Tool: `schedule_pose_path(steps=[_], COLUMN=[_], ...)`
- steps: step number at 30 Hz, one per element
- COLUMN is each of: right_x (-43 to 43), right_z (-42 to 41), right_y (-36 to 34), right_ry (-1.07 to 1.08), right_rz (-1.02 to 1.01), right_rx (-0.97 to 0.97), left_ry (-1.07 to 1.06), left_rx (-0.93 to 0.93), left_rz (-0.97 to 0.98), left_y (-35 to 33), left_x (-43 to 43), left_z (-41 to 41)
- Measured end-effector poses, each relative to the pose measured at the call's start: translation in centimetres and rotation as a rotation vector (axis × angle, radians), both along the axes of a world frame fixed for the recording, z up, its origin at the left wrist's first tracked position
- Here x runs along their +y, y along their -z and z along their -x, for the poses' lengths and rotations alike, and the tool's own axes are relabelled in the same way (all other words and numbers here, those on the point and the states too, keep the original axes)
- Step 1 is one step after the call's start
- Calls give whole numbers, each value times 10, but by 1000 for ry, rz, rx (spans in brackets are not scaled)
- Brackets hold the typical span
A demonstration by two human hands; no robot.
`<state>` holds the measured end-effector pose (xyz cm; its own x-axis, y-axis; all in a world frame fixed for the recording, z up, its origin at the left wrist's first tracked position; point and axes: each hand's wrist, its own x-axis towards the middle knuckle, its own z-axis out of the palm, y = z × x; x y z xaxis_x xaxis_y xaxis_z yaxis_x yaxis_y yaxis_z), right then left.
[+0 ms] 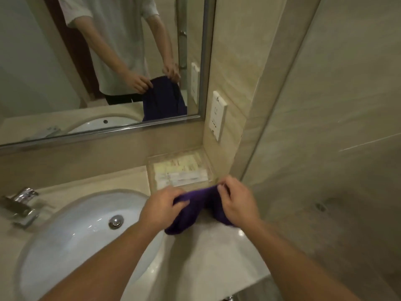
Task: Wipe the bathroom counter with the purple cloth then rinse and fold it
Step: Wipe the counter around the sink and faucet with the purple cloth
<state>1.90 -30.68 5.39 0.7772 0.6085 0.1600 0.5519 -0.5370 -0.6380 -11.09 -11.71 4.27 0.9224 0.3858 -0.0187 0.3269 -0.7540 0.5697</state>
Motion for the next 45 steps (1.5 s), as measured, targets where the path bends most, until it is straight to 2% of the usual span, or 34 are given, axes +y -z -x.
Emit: schedule_pose_path(steps=[3,5,7,9,10,12,14,16,18,21,24,29,34,36,38,42,45], right_x=[-24,-37,-44,-42,-38,-26,-15,-10,-10,-15,-19,-25,-4,5,8,-2,6], right_z=[-4,-4,-7,-9,-11,-14,-16,-17,-16,-8,0,-5,-14,-13,-7,13,22], right_y=[54,80,98,111,117,129,147,163,171,169,158,158,183,193,198,196,205], right_ry=[-139,-177,-53,85,109,73,15,-29,-55,-70,-18,93,76,60,-5,-157,-99], right_rz=[298,482,436,341,354,463,526,556,462,124,-119,-16,242,281,227,121,180], right_rx=[276,328,303,249,241,251,244,219,183,92,99,145,135,115,118,32,-3], left_ry=[101,139,20,-119,-161,-181,-169,-149,-140,-200,-245,-260,-184,-186,-184,-237,-201], left_rx=[316,459,377,246,238,336,431,416,245,-123,-283,-49,203,283,256,-25,87], left_rz=[119,176,154,32,-32,-127,-138,-122,-75,-31,-21,-145,-213,-210,-182,-184,-189], left_y=[49,73,93,111,118,136,154,168,171,170,152,150,179,188,185,179,187], left_x=[-11,-20,-29,-38,-43,-52,-58,-60,-57,-61,-60,-53,-49,-47,-48,-55,-50], left_z=[10,15,14,10,7,5,5,8,12,14,0,-7,-20,-23,-21,-8,-10])
